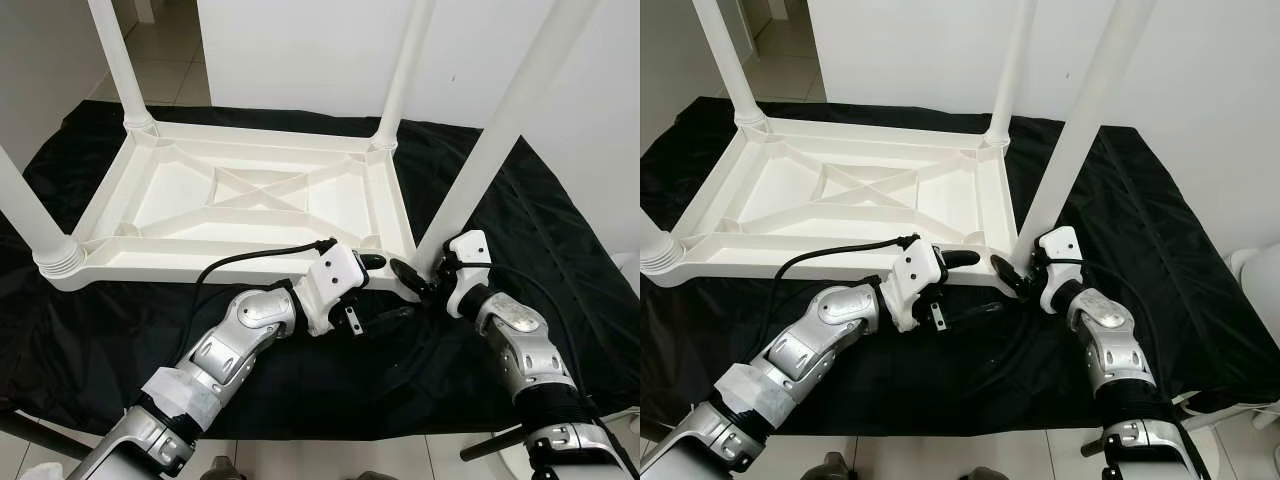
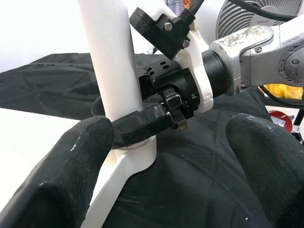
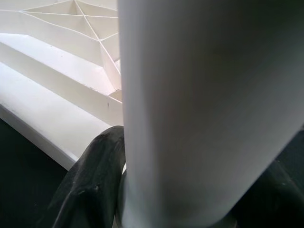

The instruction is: Building children table

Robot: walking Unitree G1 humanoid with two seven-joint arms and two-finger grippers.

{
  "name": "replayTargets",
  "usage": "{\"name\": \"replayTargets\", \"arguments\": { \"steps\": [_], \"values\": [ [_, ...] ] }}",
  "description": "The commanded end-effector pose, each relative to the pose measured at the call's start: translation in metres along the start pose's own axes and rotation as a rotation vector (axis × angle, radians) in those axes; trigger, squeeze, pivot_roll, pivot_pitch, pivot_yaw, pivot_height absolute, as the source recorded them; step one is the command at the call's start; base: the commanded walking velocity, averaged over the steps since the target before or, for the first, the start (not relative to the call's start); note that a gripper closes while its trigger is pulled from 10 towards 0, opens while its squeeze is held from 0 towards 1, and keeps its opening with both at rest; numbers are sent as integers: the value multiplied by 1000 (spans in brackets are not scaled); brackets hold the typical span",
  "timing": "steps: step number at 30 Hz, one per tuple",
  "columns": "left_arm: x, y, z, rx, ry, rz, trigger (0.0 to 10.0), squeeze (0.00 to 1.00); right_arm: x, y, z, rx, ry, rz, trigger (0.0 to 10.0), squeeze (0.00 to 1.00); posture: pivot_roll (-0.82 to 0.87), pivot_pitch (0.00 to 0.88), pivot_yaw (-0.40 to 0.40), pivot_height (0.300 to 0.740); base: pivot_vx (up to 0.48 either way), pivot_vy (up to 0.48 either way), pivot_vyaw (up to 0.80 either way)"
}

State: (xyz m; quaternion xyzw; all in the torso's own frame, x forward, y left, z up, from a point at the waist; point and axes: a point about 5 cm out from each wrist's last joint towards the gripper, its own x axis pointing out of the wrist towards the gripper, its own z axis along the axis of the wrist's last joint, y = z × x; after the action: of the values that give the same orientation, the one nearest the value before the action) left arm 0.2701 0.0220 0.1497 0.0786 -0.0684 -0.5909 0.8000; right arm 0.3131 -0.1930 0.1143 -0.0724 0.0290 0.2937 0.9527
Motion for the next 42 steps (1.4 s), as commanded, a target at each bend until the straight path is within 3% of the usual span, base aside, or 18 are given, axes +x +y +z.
{"name": "replayTargets", "arguments": {
  "steps": [1,8,9,11,12,18,19,22,23,26,29,38,42],
  "values": [
    [0,-6,2,13,-2,-119,10000,0,-1,7,-11,11,52,60,0,0,55,0,-67,740,0,0,0],
    [0,-5,3,12,-3,-117,10000,0,-5,2,-14,21,50,40,0,0,50,0,-61,740,0,0,0],
    [0,-5,3,13,-4,-118,10000,0,-7,1,-15,29,42,12,1608,0,50,0,-61,740,0,0,0],
    [0,-5,3,13,-4,-118,10000,0,-7,1,-15,29,42,12,1608,0,50,0,-61,740,0,0,0],
    [0,-5,3,13,-4,-118,10000,0,-7,1,-14,51,30,-27,10000,0,49,0,-61,740,0,0,0],
    [0,-5,3,14,-4,-119,10000,0,-7,0,-14,66,25,-173,10000,0,45,0,-60,740,0,0,0],
    [1,-5,3,12,-4,-122,10000,0,-7,5,-10,83,11,-328,10000,0,43,0,-59,740,0,0,0],
    [1,-6,3,12,-4,-123,10000,0,-6,8,-8,84,2,-381,10000,0,34,0,-56,740,0,0,0],
    [1,-6,3,11,-5,-126,10000,0,-7,11,-8,108,-1,-471,10000,0,31,0,-53,740,0,0,0],
    [1,-6,3,11,-5,-126,10000,0,-7,11,-8,108,-1,-471,10000,0,31,0,-53,740,0,0,0],
    [3,-7,3,10,-7,-135,10000,0,-4,31,-13,173,9,-688,10000,0,30,0,-51,740,0,0,0],
    [2,-8,3,10,-8,-141,10000,0,6,59,-9,194,13,-829,10000,0,33,0,-48,740,0,0,0],
    [2,-9,3,10,-7,-144,10000,0,7,61,-7,207,10,-828,10000,0,33,0,-48,740,0,0,0]
  ]
}}
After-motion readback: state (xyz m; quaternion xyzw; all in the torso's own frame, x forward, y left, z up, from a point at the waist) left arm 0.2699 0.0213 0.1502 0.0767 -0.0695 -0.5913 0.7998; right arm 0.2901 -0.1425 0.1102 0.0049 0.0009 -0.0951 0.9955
